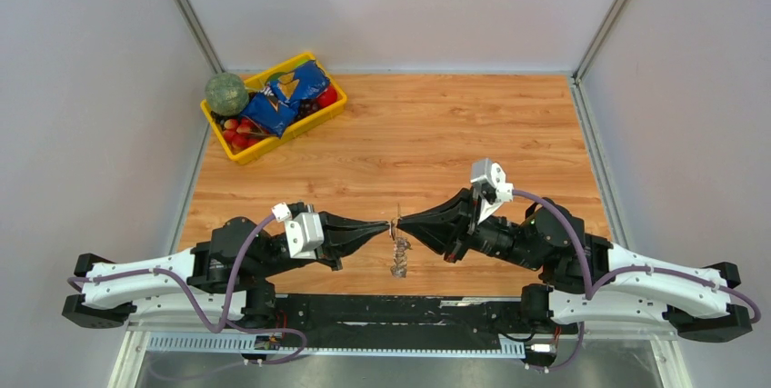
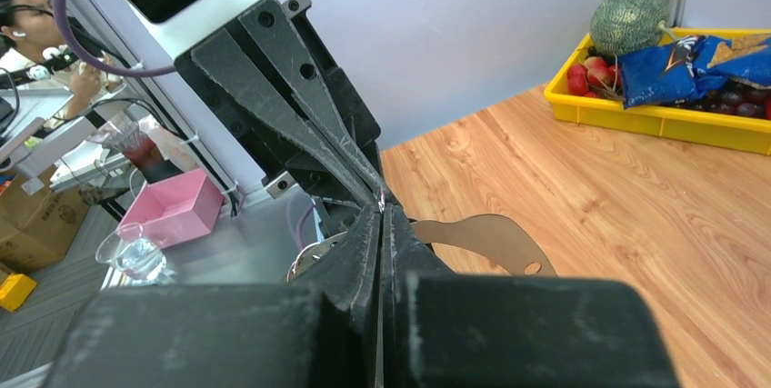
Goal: Put the keys on the keyring
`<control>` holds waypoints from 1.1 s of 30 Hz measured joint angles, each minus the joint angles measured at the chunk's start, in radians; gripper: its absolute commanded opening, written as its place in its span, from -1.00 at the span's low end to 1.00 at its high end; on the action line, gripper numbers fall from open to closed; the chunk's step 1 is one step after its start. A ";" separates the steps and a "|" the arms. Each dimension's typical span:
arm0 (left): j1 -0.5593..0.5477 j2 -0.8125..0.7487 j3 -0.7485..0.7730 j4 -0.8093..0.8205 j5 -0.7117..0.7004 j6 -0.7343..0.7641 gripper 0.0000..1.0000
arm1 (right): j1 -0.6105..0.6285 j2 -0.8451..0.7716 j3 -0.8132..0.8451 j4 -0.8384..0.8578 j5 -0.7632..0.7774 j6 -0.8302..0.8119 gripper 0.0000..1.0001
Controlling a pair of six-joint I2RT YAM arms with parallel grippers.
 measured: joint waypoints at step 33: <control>0.000 0.002 -0.014 0.009 -0.010 0.001 -0.91 | 0.000 -0.034 -0.180 0.309 0.051 0.030 -1.00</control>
